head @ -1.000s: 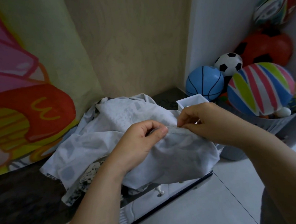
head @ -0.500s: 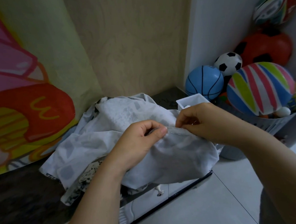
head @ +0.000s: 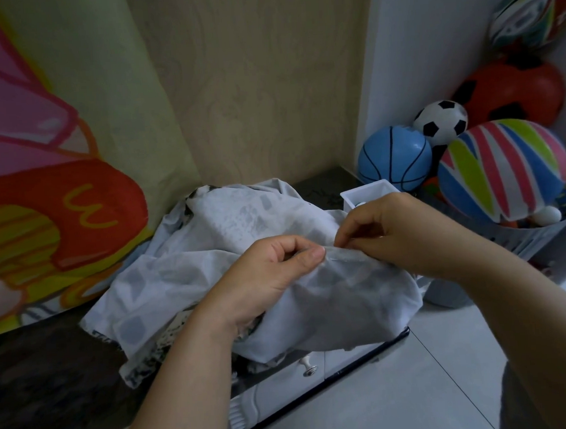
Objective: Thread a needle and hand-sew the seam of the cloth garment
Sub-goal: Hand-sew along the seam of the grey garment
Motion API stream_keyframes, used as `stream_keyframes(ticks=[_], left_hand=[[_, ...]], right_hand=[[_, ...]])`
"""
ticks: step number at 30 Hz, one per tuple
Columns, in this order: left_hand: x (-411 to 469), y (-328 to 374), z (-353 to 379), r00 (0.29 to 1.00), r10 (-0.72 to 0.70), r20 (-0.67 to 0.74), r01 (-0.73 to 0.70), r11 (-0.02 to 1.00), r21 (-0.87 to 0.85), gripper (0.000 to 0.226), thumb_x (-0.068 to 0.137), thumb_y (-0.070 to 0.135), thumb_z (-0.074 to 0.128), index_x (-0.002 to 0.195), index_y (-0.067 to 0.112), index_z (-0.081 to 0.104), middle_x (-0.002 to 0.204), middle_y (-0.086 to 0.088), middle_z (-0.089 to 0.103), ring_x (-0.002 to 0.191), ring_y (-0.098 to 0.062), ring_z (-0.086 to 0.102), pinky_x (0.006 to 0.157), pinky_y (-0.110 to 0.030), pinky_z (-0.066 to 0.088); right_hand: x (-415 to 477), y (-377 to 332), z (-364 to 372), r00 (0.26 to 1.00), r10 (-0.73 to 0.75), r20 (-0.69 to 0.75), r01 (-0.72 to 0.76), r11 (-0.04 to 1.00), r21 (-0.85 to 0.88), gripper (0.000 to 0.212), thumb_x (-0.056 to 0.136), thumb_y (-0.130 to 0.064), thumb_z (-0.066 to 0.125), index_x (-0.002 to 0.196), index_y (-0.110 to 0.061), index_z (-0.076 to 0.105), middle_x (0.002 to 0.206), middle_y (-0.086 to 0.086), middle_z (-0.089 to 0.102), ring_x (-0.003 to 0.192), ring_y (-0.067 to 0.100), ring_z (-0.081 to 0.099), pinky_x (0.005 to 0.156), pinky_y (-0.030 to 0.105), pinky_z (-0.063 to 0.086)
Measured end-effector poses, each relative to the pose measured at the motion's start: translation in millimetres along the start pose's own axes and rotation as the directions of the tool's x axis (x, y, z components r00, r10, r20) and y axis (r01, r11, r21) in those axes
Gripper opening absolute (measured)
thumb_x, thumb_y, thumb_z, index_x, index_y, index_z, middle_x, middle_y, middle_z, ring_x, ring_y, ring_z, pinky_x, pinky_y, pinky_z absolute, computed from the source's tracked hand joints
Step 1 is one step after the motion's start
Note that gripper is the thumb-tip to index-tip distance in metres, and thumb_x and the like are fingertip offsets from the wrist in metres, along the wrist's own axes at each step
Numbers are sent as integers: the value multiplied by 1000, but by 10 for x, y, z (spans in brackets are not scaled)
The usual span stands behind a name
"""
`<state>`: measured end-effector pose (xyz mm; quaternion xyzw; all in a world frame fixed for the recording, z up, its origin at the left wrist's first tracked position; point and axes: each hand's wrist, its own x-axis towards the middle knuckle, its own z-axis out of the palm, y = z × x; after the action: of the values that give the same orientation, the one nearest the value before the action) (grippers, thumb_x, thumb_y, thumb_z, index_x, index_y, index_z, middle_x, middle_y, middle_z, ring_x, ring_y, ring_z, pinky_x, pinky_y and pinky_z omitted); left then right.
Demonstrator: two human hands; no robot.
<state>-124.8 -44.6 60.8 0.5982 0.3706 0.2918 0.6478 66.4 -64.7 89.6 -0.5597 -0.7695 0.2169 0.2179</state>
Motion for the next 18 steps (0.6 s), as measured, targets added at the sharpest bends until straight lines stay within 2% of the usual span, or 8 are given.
stream_keyframes(ticks=[4, 9, 14, 18], left_hand=[[-6, 18, -7, 1000, -17, -6, 17, 998, -53, 14, 72, 32, 64, 68, 20, 71, 70, 3, 69, 66, -6, 63, 63, -16, 50], [-5, 35, -12, 1000, -20, -22, 18, 996, -89, 15, 72, 31, 64, 64, 22, 72, 67, 3, 69, 63, -5, 63, 60, -16, 50], [-24, 44, -8, 999, -35, -12, 34, 995, -90, 14, 70, 32, 65, 63, 24, 73, 67, 3, 69, 62, -5, 63, 59, -16, 49], [-29, 46, -30, 999, -42, -8, 42, 997, -66, 14, 71, 34, 65, 66, 24, 74, 71, 2, 71, 67, -7, 65, 62, -18, 50]], right_hand=[[-28, -75, 1, 999, -7, -41, 13, 990, 142, 26, 85, -14, 65, 79, -39, 66, 80, -25, 65, 80, -18, 58, 68, -3, 40], [-38, -86, -16, 996, 37, -87, -15, 971, 238, 17, 86, -16, 65, 91, -32, 67, 87, -15, 69, 82, -7, 64, 78, 5, 49], [-29, -66, -3, 998, 20, -55, -13, 990, 140, 30, 85, -11, 65, 76, -39, 66, 79, -26, 64, 78, -18, 58, 68, -3, 40], [0, -19, 3, 998, 16, -64, -12, 998, 61, 37, 86, -10, 64, 71, -44, 61, 77, -29, 60, 77, -21, 54, 67, -4, 39]])
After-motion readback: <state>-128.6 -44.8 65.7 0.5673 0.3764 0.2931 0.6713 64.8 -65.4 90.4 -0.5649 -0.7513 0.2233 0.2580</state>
